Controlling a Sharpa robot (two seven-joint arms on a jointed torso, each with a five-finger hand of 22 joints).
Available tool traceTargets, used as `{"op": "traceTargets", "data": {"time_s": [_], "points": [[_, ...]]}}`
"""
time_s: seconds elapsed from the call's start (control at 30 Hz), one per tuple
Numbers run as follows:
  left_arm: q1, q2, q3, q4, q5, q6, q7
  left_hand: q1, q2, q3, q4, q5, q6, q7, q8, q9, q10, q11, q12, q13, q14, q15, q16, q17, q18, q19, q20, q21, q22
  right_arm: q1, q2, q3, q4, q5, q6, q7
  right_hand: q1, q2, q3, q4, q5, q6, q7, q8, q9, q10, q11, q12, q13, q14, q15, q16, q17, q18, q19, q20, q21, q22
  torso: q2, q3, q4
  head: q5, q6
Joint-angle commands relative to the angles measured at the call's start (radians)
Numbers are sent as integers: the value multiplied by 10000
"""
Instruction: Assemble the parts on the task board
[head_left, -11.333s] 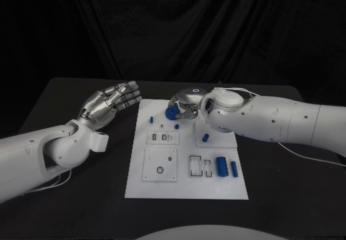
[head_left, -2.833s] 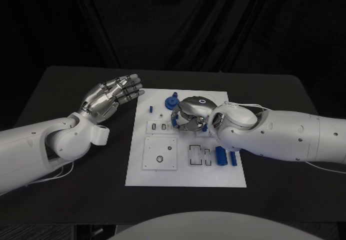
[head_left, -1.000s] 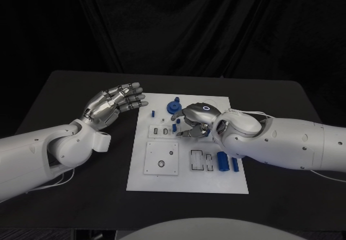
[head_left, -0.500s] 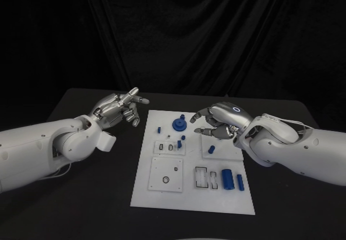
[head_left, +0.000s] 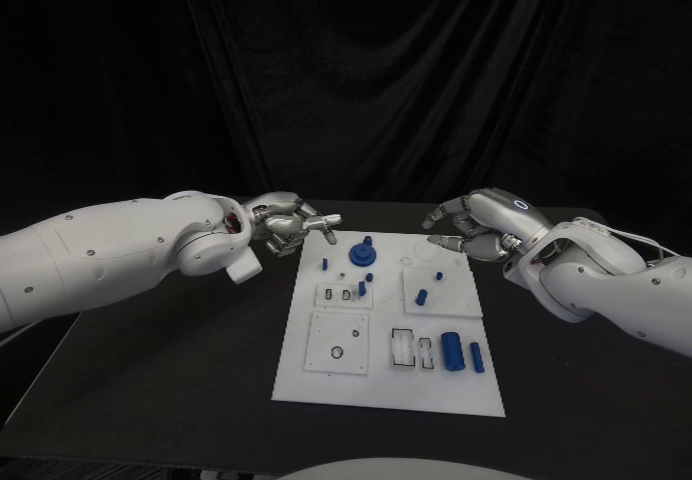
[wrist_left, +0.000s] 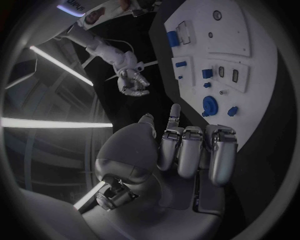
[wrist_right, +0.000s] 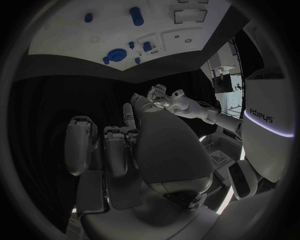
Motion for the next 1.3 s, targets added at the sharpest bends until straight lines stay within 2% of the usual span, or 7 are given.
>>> {"op": "traceTargets", "data": {"time_s": [0.03,0.3,0.53,0.7,0.9,1.03,1.3], "points": [[51,239,12,9,-2778,326,-1760,150,-37,-100,-26,-47,-57,-32,75,91,1054,-87,33,2617,1055,-44,26,2626,-55,1070,-105,-34,2627,-31,-35,4,-54,203,81,-93,-54,32,27,61,81,57,-17,39,3,1024,32,26,2633,1014,-1,24,2634,-165,93,22,63,2030,-432,164,-233,156,-228],[139,1280,14,-143,-4429,542,-3693,1053,-218,120,-173,53,-2,-183,377,692,1054,-256,33,2617,1055,-218,26,2626,-55,1070,-290,-34,2627,-83,-277,3,-48,209,459,-490,-54,37,53,89,381,52,-2,30,-22,1024,56,26,2633,1014,24,24,2634,-157,75,45,44,2020,-763,280,-437,329,-582],[198,2111,14,-378,-4736,954,-5210,869,-395,284,-85,-270,-188,-389,1263,2439,1054,-520,33,2617,1055,-463,26,2626,-55,1070,-533,-34,2627,-173,-393,2,12,210,760,-807,-23,30,91,82,624,28,12,15,-45,1024,75,26,2633,1014,37,24,2634,-143,41,61,-8,2001,-811,340,-488,398,-854],[200,2626,13,-835,-4780,1021,-5467,436,-345,189,-57,-735,-171,-460,1453,2991,1054,-541,33,2617,1055,-519,26,2626,-55,1070,-595,-34,2627,-297,-385,2,8,210,763,-907,2,32,117,65,734,49,20,26,-49,1024,102,26,2633,1014,53,24,2634,-144,43,73,2,2003,-728,344,-411,275,-799],[153,3101,12,-1213,-4796,1198,-5928,130,-328,87,-42,-1059,28,-571,1618,3503,1054,-642,33,2617,1055,-617,26,2626,-55,1070,-683,-34,2627,-421,-332,3,-4,210,764,-973,14,29,128,54,780,62,24,32,-50,1024,115,26,2633,1014,62,24,2634,-141,34,78,-13,1997,-686,327,-478,393,-857],[75,3247,11,-1311,-4799,1320,-6334,-325,-187,-32,-49,-1316,316,-702,1728,3899,1054,-770,33,2617,1055,-733,26,2626,-55,1070,-791,-34,2627,-466,-322,3,-10,210,815,-1004,44,41,158,30,850,68,38,35,-54,1024,137,26,2633,1014,79,24,2634,-143,39,90,-2,1999,-670,340,-458,372,-869],[-111,3490,11,-1560,-4801,1465,-6634,-265,-172,43,-125,-991,483,-835,1606,4247,1054,-912,33,2617,1055,-893,26,2626,-55,1070,-951,-34,2627,-542,-269,4,-74,210,779,-1008,89,53,221,-18,1054,64,64,29,-71,1024,168,26,2633,1014,108,24,2634,-140,36,118,-2,1995,-610,359,-448,366,-856]]}}
